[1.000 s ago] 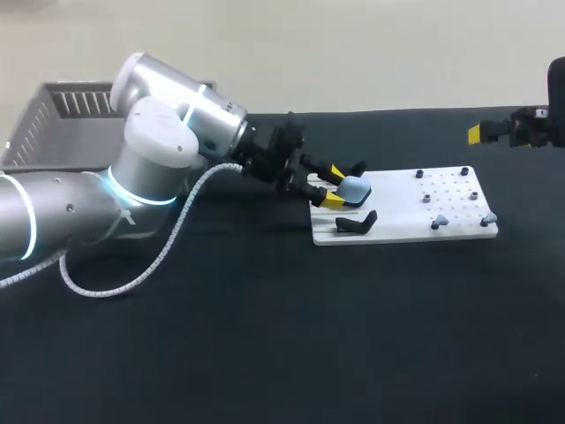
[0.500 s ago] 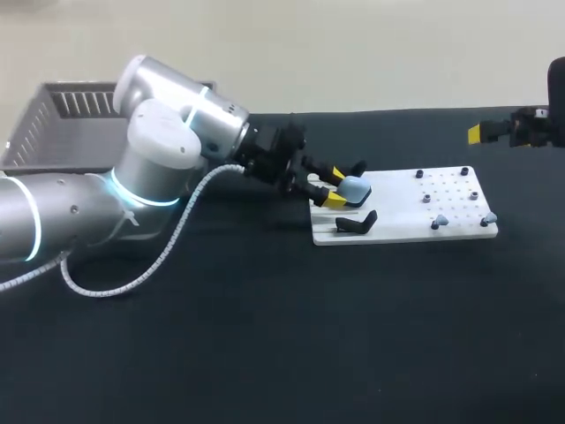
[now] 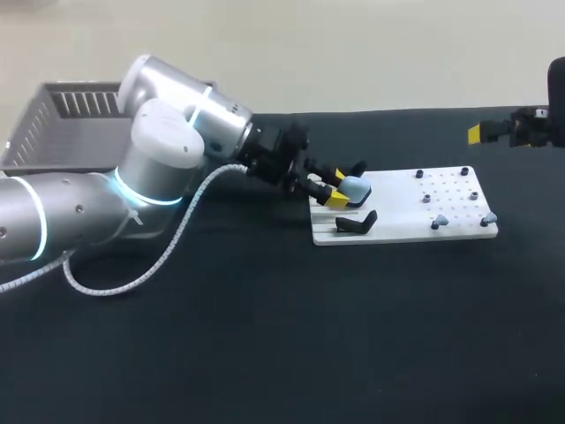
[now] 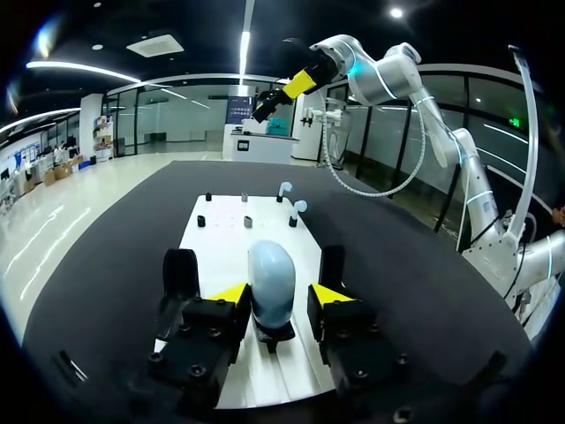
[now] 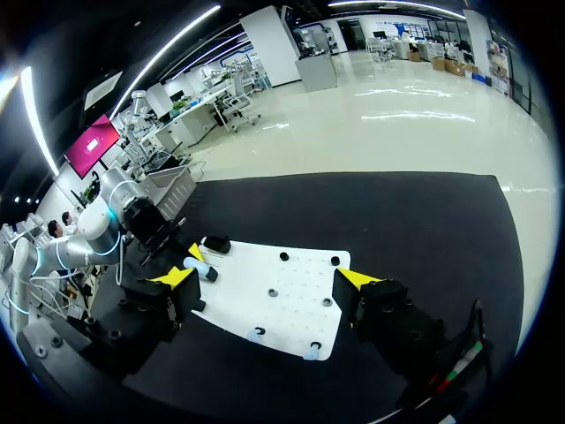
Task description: Pick up each earbud case from the left stands, insert the matching earbuds, close the lid, and place the case in the box.
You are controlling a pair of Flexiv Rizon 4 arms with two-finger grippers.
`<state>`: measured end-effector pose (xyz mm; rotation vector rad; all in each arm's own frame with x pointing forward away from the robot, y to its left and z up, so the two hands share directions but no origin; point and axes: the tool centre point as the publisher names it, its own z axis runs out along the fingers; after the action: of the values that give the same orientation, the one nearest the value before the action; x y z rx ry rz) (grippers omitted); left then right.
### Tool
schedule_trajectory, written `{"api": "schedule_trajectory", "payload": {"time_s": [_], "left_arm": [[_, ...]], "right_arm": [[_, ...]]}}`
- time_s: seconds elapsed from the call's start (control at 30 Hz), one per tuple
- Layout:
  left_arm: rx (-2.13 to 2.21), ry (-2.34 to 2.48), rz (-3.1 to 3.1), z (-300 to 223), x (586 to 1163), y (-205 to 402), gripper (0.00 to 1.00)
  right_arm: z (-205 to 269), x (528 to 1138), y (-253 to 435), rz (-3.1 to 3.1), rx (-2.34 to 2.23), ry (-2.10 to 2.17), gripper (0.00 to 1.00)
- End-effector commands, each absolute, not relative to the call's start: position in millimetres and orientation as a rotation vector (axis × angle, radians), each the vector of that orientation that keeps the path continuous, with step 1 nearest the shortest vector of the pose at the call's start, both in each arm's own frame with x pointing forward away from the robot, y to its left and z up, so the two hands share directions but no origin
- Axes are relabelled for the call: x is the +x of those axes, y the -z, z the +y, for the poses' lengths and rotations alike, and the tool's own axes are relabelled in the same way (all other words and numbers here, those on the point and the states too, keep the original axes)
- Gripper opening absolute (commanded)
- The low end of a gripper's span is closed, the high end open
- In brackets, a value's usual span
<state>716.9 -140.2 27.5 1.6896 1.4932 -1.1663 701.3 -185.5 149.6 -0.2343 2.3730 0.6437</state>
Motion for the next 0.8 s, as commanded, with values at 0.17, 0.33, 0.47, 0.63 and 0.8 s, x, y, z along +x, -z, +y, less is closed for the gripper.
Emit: {"api": "schedule_trajectory", "payload": {"time_s": [0.17, 0.33, 0.47, 0.63, 0.8], "left_arm": [[1.701, 1.174, 1.486, -143, 720, -25, 0.31], [1.703, 1.171, 1.479, -143, 719, -26, 0.0], [1.698, 1.148, 1.473, -139, 717, -30, 0.0], [1.675, 1.118, 1.453, -131, 715, -42, 0.0], [1.609, 1.151, 1.39, -122, 708, -64, 0.0]], "right_arm": [[-186, 701, -150, 2.372, -0.235, -0.645, 1.0], [-186, 701, -150, 2.372, -0.235, -0.645, 1.0], [-186, 701, -150, 2.372, -0.235, -0.645, 1.0], [-186, 701, -150, 2.372, -0.235, -0.645, 1.0], [-186, 701, -150, 2.372, -0.235, -0.645, 1.0]]}}
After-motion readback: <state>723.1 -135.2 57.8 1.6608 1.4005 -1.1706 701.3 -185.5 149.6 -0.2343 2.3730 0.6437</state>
